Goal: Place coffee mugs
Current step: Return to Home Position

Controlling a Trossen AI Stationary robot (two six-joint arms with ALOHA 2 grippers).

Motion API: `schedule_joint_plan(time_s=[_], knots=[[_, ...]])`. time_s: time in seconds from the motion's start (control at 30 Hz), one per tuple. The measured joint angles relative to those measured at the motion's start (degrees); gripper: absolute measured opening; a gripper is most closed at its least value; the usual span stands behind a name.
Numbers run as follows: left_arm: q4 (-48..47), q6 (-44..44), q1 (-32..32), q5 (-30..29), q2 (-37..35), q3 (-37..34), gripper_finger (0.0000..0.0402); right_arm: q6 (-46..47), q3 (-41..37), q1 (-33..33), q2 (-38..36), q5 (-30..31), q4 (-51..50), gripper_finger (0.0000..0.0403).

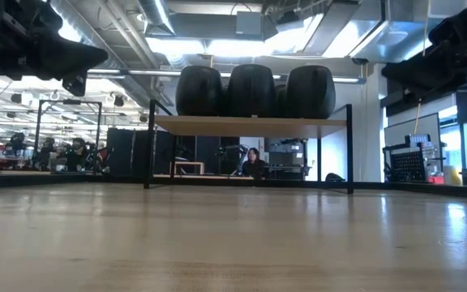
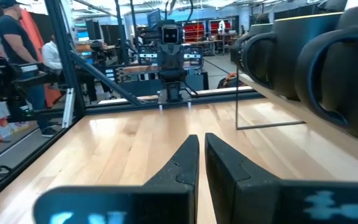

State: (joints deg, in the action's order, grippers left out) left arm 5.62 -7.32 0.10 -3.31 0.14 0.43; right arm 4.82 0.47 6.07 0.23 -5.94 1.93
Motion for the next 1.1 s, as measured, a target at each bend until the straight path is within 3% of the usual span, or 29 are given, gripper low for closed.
schedule_joint_plan(time_s=[1.1], knots=[[-0.01,0.36,0.00,-1.07,0.00,0.00,0.0007,0.00,0.00,-0.02,0.00,0.42,-0.04,0.0019]])
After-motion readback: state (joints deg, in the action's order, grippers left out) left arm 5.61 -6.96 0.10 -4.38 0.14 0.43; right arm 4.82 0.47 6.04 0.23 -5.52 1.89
